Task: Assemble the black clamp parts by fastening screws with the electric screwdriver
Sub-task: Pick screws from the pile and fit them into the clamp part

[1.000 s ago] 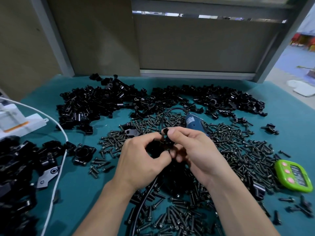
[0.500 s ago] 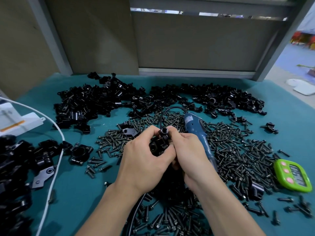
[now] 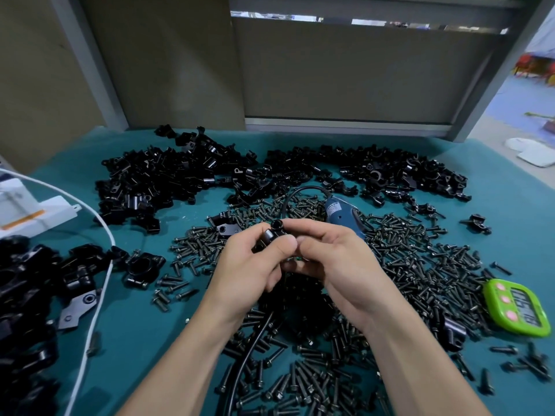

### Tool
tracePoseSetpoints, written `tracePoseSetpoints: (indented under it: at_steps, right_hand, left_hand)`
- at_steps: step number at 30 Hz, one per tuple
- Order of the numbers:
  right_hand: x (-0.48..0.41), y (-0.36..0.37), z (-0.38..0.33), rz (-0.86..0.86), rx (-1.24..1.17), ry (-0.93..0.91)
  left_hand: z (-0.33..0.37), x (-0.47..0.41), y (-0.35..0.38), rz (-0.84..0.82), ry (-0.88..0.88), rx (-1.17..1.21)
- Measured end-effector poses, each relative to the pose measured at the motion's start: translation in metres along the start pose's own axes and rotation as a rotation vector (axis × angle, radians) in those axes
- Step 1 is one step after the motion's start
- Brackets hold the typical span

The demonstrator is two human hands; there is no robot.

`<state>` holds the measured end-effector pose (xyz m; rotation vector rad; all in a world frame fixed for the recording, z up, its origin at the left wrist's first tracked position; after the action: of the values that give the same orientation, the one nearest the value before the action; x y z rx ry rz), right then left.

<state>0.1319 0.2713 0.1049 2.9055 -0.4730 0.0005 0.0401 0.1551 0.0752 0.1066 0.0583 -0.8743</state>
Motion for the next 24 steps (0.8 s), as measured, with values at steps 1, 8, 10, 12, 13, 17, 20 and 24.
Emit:
tracePoseSetpoints:
  at_steps: [1,8,10,12,13,17,20,24]
  right_hand:
    - [0.000,-0.001,0.000,-0.021,-0.022,0.005]
    - [-0.003,-0.005,0.005,-0.015,0.087,-0.031]
    - [-0.002,-0.007,0.004,-0.006,0.145,-0.029]
    - [-0.001,-0.008,0.005,-0.003,0.195,-0.024]
    - [-0.001,-0.008,0.005,-0.001,0.219,-0.019]
    - [-0.002,-0.010,0.006,0.010,0.231,0.004]
    - [-0.001,-0.013,0.005,0.028,0.237,-0.017]
    - [-0.003,-0.019,0.007,0.241,0.377,-0.038]
  left_hand:
    - [-0.002,-0.001,-0.001,0.003,-0.008,0.024]
    - [-0.006,-0.003,-0.006,-0.040,-0.082,0.076]
    - [-0.002,-0.002,-0.008,-0.153,-0.081,0.145]
    - [0.001,0.000,-0.010,-0.263,-0.079,0.186]
    - [0.002,0.001,-0.010,-0.303,-0.083,0.199]
    - [0.001,0.003,-0.008,-0.344,-0.113,0.210]
    - [0.000,0.002,-0.006,-0.305,-0.124,0.116]
    - [-0.002,-0.004,-0.004,-0.083,-0.126,0.098]
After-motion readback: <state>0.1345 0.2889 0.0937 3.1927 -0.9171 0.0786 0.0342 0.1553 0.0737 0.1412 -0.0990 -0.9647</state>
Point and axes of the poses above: each hand's wrist, its own x-axis away from the middle knuckle, its own y-axis out of the palm, z = x × y, the point moved 1 cm from there along -x, towards the middle knuckle, and after that the axes turned 7 degrees about -z, right-handed, at the moved point
